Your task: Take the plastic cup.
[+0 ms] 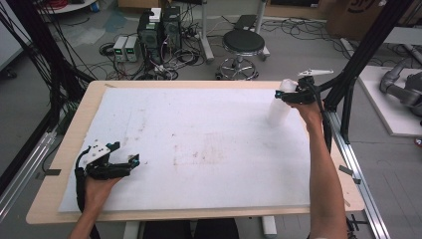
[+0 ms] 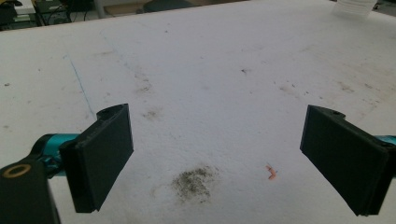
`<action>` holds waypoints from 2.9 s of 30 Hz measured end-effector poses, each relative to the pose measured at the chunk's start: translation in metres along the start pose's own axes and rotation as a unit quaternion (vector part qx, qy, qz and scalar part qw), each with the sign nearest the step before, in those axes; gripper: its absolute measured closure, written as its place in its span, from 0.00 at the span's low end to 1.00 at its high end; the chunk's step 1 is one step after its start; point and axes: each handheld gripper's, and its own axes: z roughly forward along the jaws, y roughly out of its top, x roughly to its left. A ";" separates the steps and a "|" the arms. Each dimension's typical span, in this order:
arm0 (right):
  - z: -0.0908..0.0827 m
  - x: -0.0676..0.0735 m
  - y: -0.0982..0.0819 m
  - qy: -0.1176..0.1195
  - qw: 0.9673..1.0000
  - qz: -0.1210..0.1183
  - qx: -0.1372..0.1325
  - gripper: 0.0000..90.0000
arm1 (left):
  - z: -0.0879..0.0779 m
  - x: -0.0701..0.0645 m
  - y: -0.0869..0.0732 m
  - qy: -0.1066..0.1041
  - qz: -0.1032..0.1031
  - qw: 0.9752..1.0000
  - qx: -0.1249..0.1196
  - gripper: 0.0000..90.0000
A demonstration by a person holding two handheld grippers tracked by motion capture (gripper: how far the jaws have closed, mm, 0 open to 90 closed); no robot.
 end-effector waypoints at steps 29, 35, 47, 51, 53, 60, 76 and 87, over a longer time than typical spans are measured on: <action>-0.003 0.002 0.001 0.000 1.000 -0.006 0.002 0.40 | 0.000 0.000 0.000 0.000 0.001 1.000 0.001 0.10; -0.004 0.002 0.002 -0.003 1.000 -0.004 0.001 0.40 | 0.000 0.000 0.000 0.000 0.002 1.000 0.001 0.10; -0.016 0.005 0.016 -0.001 1.000 -0.006 -0.017 0.40 | 0.000 -0.001 0.000 0.000 0.004 1.000 0.003 0.10; -0.024 0.006 0.026 -0.007 0.999 -0.012 -0.029 0.41 | 0.000 -0.001 0.000 -0.001 0.003 1.000 0.002 0.10; -0.028 0.005 0.031 -0.008 0.999 -0.009 -0.032 0.41 | 0.000 -0.001 0.000 -0.001 0.003 1.000 0.003 0.10; -0.044 0.006 0.047 -0.008 0.998 -0.009 -0.054 0.41 | 0.000 -0.001 0.000 -0.001 0.004 1.000 0.002 0.10; -0.068 0.009 0.072 -0.016 0.997 -0.025 -0.067 0.41 | 0.001 -0.002 0.000 -0.001 0.005 1.000 0.004 0.10; -0.083 0.019 0.069 0.013 0.996 -0.021 -0.088 0.41 | 0.001 -0.001 0.001 -0.001 0.006 1.000 0.007 0.10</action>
